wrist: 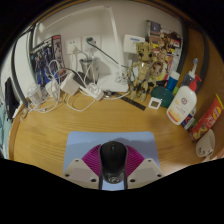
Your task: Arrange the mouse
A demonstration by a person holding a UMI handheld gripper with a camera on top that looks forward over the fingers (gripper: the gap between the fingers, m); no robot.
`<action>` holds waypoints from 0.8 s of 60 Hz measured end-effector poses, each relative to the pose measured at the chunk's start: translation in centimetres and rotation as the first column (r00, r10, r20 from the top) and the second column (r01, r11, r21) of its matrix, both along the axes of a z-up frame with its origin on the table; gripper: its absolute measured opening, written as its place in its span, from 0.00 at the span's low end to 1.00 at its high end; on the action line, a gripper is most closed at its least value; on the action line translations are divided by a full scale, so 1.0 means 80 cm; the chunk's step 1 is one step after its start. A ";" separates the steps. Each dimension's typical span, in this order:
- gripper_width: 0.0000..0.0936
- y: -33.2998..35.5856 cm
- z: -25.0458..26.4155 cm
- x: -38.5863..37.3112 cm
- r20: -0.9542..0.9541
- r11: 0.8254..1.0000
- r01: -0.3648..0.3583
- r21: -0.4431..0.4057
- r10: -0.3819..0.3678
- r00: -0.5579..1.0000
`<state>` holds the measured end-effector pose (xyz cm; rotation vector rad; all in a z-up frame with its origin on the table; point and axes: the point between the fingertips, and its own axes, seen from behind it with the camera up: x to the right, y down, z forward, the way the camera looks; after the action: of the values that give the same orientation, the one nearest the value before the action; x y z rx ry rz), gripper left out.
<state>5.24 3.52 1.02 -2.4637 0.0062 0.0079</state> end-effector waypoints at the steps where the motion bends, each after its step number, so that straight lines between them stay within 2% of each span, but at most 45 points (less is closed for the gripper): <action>1: 0.30 -0.001 -0.004 0.000 0.002 1.000 0.000 -0.006 0.000 1.000; 8: 0.34 -0.018 -0.030 0.000 0.020 0.998 -0.002 -0.060 0.003 1.000; 13: 0.37 -0.017 -0.030 0.001 0.002 0.999 0.019 -0.037 -0.019 1.000; 22: 0.49 -0.020 -0.032 0.002 -0.016 0.998 0.027 -0.061 -0.028 0.999; 24: 0.54 -0.021 -0.032 0.004 -0.009 0.997 0.027 -0.069 -0.028 1.000; 27: 0.72 -0.023 -0.030 0.010 0.015 0.997 0.029 -0.074 -0.028 0.999; 31: 0.89 -0.026 -0.019 0.014 0.029 0.997 0.035 -0.073 -0.033 0.999; 34: 0.92 -0.029 -0.004 0.013 0.034 0.998 0.038 -0.057 -0.037 0.999; 48: 0.92 -0.062 0.110 -0.005 0.046 0.997 0.070 0.029 -0.071 0.996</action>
<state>4.81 -1.47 9.82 -2.4338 0.0717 -0.0802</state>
